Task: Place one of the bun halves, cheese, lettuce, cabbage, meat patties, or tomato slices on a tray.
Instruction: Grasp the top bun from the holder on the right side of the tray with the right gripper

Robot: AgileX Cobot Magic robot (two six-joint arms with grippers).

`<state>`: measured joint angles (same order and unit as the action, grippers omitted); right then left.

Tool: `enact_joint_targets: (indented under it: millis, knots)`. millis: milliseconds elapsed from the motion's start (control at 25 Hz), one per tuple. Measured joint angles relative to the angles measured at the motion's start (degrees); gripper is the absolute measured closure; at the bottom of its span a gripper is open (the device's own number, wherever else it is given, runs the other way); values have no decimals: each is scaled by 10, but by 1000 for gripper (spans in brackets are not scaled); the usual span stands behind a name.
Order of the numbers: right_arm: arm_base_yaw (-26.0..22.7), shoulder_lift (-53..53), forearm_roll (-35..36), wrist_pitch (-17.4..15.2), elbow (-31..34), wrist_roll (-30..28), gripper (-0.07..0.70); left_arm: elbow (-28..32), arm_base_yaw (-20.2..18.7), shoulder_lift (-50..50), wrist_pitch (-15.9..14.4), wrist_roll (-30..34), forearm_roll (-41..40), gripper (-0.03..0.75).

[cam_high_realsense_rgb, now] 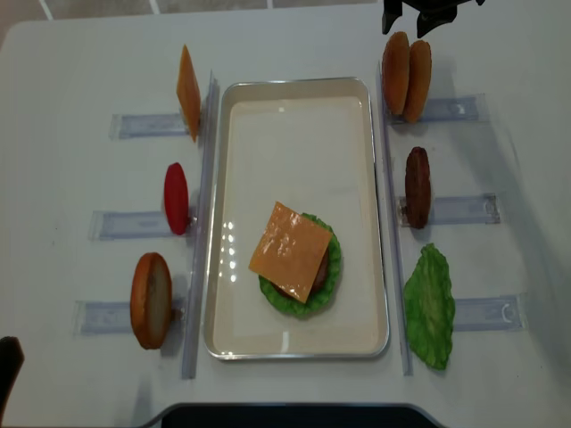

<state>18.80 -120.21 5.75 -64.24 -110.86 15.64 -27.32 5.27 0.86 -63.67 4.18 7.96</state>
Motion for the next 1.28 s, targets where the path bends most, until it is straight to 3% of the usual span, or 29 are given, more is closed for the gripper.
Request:
enact_joint_targets:
  millis: [680, 1280]
  knots:
    - [1, -30, 16, -13, 0, 0, 216, 0, 0, 0, 0, 0, 0, 716]
    - [6, -50, 21, 0, 0, 0, 242, 0, 0, 0, 0, 0, 0, 716]
